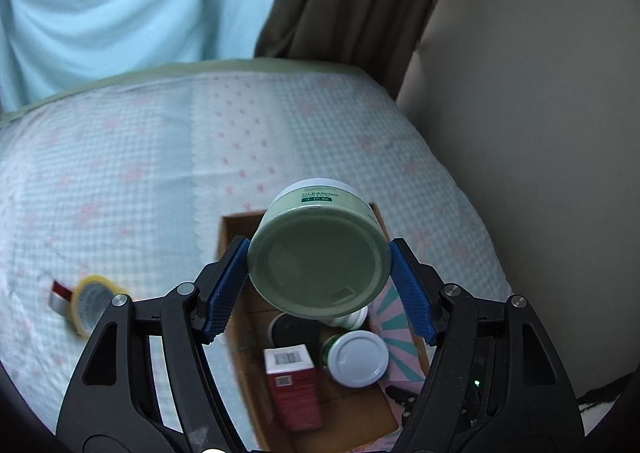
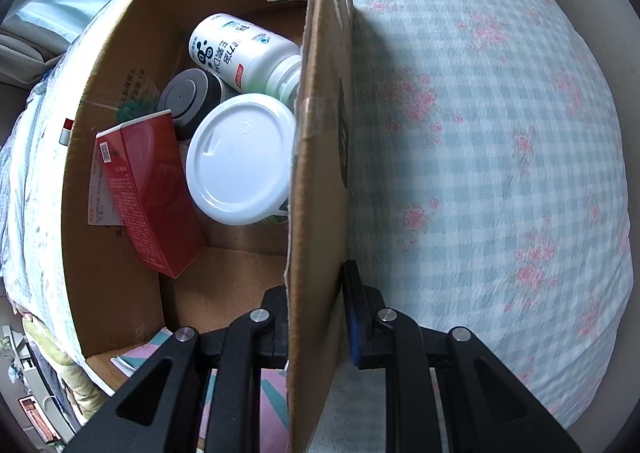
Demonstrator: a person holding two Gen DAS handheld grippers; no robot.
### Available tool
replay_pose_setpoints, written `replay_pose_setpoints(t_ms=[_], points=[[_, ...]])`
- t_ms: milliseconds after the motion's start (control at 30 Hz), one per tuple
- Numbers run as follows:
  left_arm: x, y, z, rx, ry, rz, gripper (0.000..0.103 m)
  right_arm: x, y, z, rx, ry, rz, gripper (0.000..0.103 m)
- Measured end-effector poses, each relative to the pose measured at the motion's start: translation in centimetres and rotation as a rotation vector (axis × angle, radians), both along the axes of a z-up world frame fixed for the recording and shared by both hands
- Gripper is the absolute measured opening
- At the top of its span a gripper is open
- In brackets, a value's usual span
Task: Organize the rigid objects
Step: 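Carry the green-lidded jar into the box and release it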
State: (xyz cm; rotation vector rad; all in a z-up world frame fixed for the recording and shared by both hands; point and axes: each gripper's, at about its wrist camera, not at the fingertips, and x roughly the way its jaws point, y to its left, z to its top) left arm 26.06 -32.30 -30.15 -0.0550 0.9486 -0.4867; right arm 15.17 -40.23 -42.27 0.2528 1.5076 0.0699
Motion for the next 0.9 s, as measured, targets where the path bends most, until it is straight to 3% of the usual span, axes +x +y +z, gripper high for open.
replay_pose_setpoints(t_ms=[267, 333, 400, 633, 900], points=[[-0.5, -2.5, -5.6, 0.048, 0.109, -0.048, 0.068, 0.2, 0.1, 0.1, 0.009, -0.001, -0.003, 0.018], [-0.5, -3.1, -6.5, 0.097, 0.135, -0.047, 0.069, 0.3, 0.0, 0.2, 0.008, -0.005, -0.001, 0.018], [-0.6, -3.3, -6.8, 0.113, 0.132, -0.049, 0.102, 0.2, -0.1, 0.1, 0.012, -0.003, -0.006, 0.018], [-0.4, -2.0, -6.3, 0.102, 0.144, -0.026, 0.103, 0.4, -0.3, 0.6, 0.019, -0.003, -0.008, 0.019], [-0.5, 0.9, -3.6, 0.09, 0.139, -0.006, 0.103, 0.5, -0.2, 0.4, 0.019, -0.002, -0.015, 0.019]])
